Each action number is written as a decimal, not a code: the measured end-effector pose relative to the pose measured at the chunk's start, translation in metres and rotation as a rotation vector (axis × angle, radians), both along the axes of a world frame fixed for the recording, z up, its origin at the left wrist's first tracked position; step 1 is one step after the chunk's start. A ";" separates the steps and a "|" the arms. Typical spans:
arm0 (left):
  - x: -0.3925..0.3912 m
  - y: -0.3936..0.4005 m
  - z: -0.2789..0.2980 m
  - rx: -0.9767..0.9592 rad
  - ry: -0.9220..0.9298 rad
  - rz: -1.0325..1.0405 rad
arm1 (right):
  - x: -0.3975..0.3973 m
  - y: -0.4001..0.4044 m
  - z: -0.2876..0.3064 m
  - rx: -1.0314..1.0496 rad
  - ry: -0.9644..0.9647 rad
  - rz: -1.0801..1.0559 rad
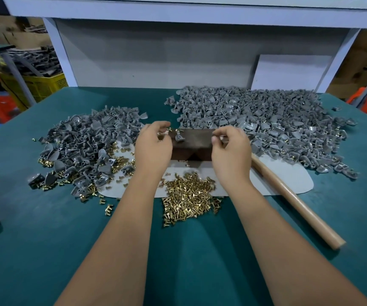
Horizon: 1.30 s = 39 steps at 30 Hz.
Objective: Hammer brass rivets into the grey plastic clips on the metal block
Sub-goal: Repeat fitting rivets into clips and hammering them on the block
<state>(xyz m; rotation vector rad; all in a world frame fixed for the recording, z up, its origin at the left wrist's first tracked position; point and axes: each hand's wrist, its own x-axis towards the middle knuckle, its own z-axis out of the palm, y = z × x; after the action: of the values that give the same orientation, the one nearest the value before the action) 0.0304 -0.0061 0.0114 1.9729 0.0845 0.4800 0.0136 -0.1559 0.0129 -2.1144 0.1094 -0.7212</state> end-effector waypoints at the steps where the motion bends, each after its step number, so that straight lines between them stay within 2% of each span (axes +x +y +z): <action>1: -0.001 0.001 0.001 0.001 0.019 -0.017 | 0.001 -0.001 0.000 0.028 0.016 -0.034; 5: -0.002 0.004 0.001 0.086 0.027 0.014 | 0.000 0.000 -0.001 0.190 0.079 -0.009; 13: -0.006 0.003 0.001 0.182 0.063 0.053 | 0.000 0.001 -0.004 0.082 0.095 -0.055; 18: -0.008 0.001 0.003 0.233 -0.054 -0.011 | -0.001 0.003 -0.004 0.054 0.068 -0.053; 23: -0.009 -0.005 0.003 0.446 -0.063 -0.060 | 0.000 0.004 -0.005 0.047 0.013 -0.036; 28: -0.010 -0.007 0.002 0.304 -0.077 -0.134 | -0.001 0.003 -0.004 0.054 -0.031 -0.006; 35: -0.017 -0.004 0.010 0.101 0.062 -0.083 | 0.000 0.005 -0.005 0.090 0.002 0.042; 39: -0.013 -0.001 0.008 0.040 0.084 -0.136 | 0.000 0.005 -0.005 0.092 0.011 0.053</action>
<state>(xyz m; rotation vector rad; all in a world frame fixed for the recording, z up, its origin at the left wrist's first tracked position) 0.0170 -0.0070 0.0193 2.0230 -0.0063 0.3127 0.0140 -0.1505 0.0081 -2.0261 0.0911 -0.6608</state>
